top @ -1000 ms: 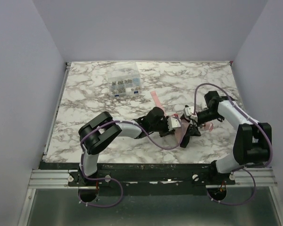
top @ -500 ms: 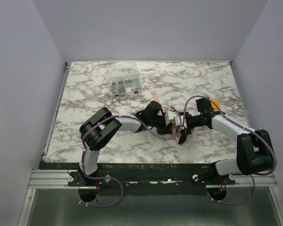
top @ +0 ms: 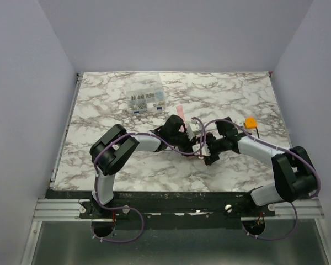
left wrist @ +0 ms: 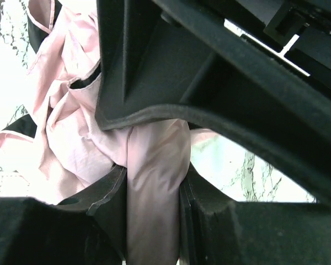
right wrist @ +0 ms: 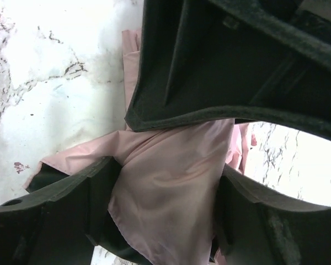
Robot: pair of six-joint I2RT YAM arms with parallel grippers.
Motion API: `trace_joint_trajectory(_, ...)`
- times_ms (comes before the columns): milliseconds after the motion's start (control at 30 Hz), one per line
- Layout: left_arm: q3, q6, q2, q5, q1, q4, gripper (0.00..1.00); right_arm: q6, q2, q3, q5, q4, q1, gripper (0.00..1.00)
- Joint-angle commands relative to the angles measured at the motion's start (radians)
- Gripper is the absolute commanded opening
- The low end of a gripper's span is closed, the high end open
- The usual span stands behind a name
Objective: Put away the umbrella
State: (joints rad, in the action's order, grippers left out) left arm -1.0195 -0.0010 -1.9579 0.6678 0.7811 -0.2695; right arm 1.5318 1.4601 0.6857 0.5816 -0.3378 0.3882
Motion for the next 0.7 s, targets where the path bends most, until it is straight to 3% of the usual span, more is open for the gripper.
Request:
trace_joint_trajectory(0,0.119,-0.069,-0.061,0.007,-0.028,0.361,0.00,0.020,0.137,-0.037,-0.292,-0.162,-0.009,0.65)
trace_joint_trajectory(67,0.142,-0.086,-0.042,0.013,-0.042,0.333,0.01,0.013,0.198,-0.008,-0.309,-0.198,-0.009,0.47)
trace_joint_trajectory(267,0.276,-0.208,0.140,-0.021,-0.093,0.093,0.38,0.014,0.215,0.024,-0.247,-0.283,0.007,0.24)
trace_joint_trajectory(400,0.296,-0.258,0.271,-0.016,-0.122,-0.054,0.51,-0.029,0.245,0.061,-0.221,-0.331,0.043,0.20)
trace_joint_trajectory(533,0.293,-0.230,0.348,-0.062,-0.128,-0.109,0.56,-0.070,0.271,0.093,-0.193,-0.363,0.075,0.15)
trace_joint_trajectory(667,0.490,-0.180,0.531,-0.237,-0.127,-0.361,0.56,-0.097,0.290,0.145,-0.120,-0.432,0.081,0.14)
